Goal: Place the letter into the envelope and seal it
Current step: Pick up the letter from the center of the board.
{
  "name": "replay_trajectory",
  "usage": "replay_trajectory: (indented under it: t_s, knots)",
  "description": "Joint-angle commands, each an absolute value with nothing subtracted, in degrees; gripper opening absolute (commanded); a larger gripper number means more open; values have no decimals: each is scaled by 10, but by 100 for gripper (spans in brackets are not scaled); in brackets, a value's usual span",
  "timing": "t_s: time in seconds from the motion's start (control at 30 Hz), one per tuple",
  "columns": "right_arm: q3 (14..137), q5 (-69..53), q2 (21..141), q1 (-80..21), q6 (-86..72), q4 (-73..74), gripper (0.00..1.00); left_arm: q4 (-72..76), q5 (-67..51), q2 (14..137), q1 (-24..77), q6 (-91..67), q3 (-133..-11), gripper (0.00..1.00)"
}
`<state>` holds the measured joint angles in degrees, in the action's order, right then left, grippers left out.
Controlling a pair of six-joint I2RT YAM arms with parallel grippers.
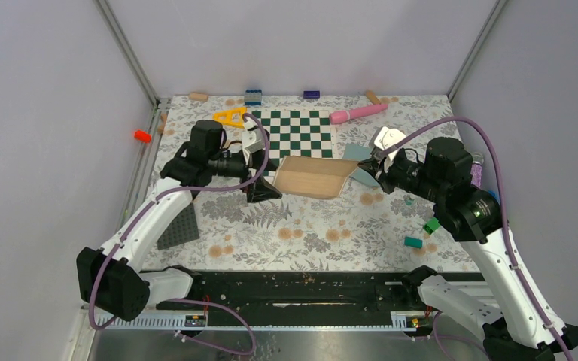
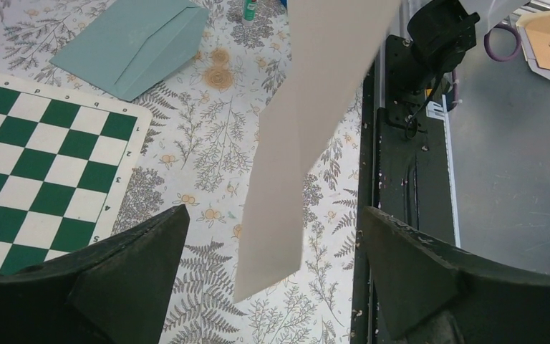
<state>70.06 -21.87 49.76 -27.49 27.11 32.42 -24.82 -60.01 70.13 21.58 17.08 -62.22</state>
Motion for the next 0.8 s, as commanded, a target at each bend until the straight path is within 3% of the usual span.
replay_trajectory:
  t_s: [0.0,0.1,0.27,0.4,0.53,0.67,0.77]
  knots:
    - [703,-209,495,-278,258,300,0,-237,-589,692,228,190,-634,90]
    - [706,-209,496,-279,254,299,0,-236,-583,695,236,191,-633,82]
    - [708,-198,491,-278,245,294,0,-244,-576,701,243,197,-633,89]
    - [712,-199,490,-278,239,294,0,-249,-571,704,245,203,-632,87]
    - [713,-200,488,-278,237,294,0,-250,-571,706,247,207,-633,73]
    - [712,-208,487,-278,238,295,0,-250,-568,710,248,203,-641,50]
    - [709,-220,488,-278,242,296,0,-250,-564,716,247,195,-652,48]
